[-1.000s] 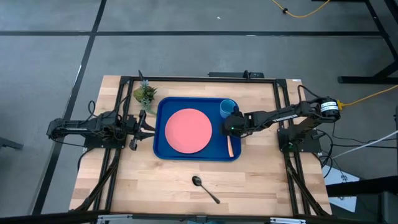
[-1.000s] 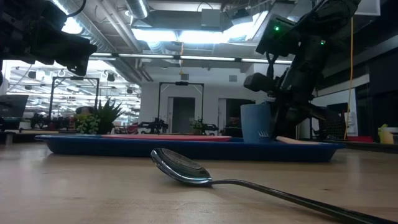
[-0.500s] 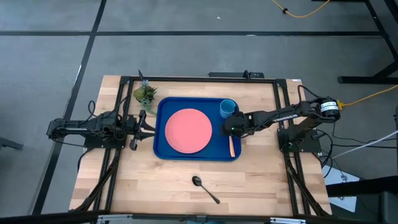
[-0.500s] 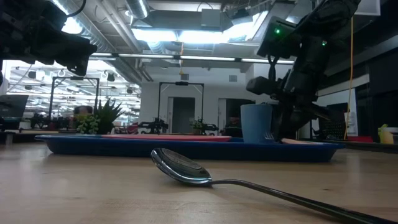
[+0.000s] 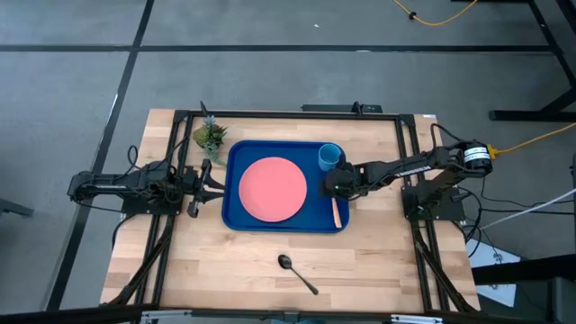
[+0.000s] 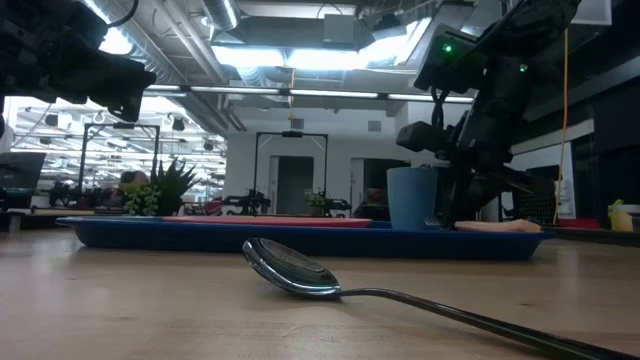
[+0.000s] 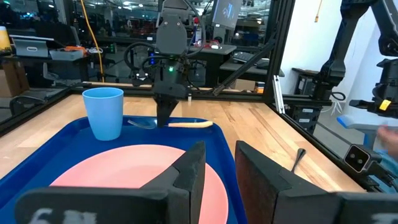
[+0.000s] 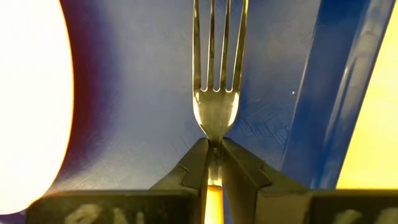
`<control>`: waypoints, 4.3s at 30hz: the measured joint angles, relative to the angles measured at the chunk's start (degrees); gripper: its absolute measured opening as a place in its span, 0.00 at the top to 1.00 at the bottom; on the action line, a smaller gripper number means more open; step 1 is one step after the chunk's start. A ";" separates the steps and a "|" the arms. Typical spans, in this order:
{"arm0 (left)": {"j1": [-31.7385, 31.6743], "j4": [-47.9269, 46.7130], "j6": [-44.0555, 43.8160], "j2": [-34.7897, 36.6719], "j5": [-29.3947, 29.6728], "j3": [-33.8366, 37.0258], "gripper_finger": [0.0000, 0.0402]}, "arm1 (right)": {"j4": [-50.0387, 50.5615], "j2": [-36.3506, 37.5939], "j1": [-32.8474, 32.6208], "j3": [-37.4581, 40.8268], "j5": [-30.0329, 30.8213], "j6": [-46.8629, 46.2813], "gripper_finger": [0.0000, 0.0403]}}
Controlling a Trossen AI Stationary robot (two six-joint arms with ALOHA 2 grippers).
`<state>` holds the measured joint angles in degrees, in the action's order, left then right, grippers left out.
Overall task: Pick and place plate/cup/fork/spoon on tray
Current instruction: Put the brown fork on the right side of the pink plate on the blue tray, then put the black spoon on the left side of the brown fork on the blue tray
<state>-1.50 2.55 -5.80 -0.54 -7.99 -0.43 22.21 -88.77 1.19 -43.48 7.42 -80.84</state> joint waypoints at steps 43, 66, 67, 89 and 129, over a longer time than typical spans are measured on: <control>-0.02 0.00 0.00 0.02 0.00 0.00 0.80 | 0.45 -0.09 -1.00 -0.02 4.16 -2.77 0.84; -0.02 0.00 0.00 0.00 0.00 0.00 0.80 | -12.88 13.49 -10.72 -2.89 4.51 32.30 0.74; -0.02 0.00 0.00 0.02 0.00 0.00 0.80 | -12.95 13.87 -11.05 -2.97 3.92 34.04 0.74; -0.02 -0.02 0.00 0.01 0.00 0.00 0.80 | -12.54 14.27 -12.41 -2.95 2.44 52.94 0.74; 0.00 -0.11 0.00 0.02 0.35 0.00 0.80 | 27.50 -14.54 -31.89 -40.83 20.46 -9.11 0.74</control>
<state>-1.50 2.44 -5.80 -0.51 -7.64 -0.43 49.72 -103.32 -30.70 -84.32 27.89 -89.95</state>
